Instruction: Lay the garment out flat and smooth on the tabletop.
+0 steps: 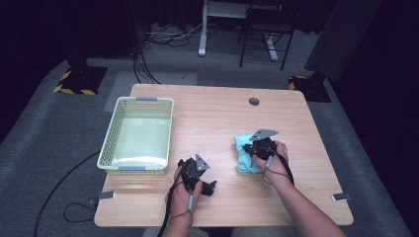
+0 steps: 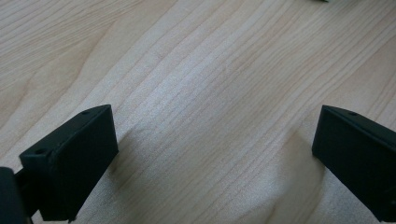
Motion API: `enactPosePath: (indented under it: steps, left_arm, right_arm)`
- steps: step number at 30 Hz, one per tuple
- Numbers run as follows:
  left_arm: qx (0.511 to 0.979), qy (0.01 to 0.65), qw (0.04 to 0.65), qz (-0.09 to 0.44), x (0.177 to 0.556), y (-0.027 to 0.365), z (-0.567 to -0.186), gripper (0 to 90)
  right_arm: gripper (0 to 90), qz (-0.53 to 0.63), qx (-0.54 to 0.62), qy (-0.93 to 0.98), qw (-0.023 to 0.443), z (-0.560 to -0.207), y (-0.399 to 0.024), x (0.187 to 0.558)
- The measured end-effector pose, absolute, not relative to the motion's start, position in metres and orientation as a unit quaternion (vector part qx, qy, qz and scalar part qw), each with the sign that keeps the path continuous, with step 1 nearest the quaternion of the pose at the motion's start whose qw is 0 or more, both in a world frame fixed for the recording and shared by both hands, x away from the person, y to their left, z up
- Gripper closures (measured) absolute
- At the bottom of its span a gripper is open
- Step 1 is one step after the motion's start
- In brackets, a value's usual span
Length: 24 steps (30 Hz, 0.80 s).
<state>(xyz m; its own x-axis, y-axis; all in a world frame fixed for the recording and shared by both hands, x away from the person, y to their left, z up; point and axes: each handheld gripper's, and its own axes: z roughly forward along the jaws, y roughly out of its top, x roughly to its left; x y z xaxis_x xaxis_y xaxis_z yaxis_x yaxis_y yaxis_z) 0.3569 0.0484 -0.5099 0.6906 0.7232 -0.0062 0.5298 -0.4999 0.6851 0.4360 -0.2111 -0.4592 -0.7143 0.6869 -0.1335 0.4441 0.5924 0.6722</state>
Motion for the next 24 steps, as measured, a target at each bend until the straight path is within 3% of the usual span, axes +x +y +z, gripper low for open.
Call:
enactPosePath:
  steps: [10, 24]
  left_arm:
    - [0.854, 0.367, 0.340, 0.142, 0.357, 0.048, -0.510, 0.1]
    - [0.854, 0.367, 0.339, 0.143, 0.357, 0.049, -0.510, 0.1]
  right_arm:
    - [87.0, 0.356, 0.329, 0.848, 0.213, -0.425, -0.247, 0.431]
    - [86.7, 0.377, 0.378, 0.818, 0.213, -0.420, -0.307, 0.434]
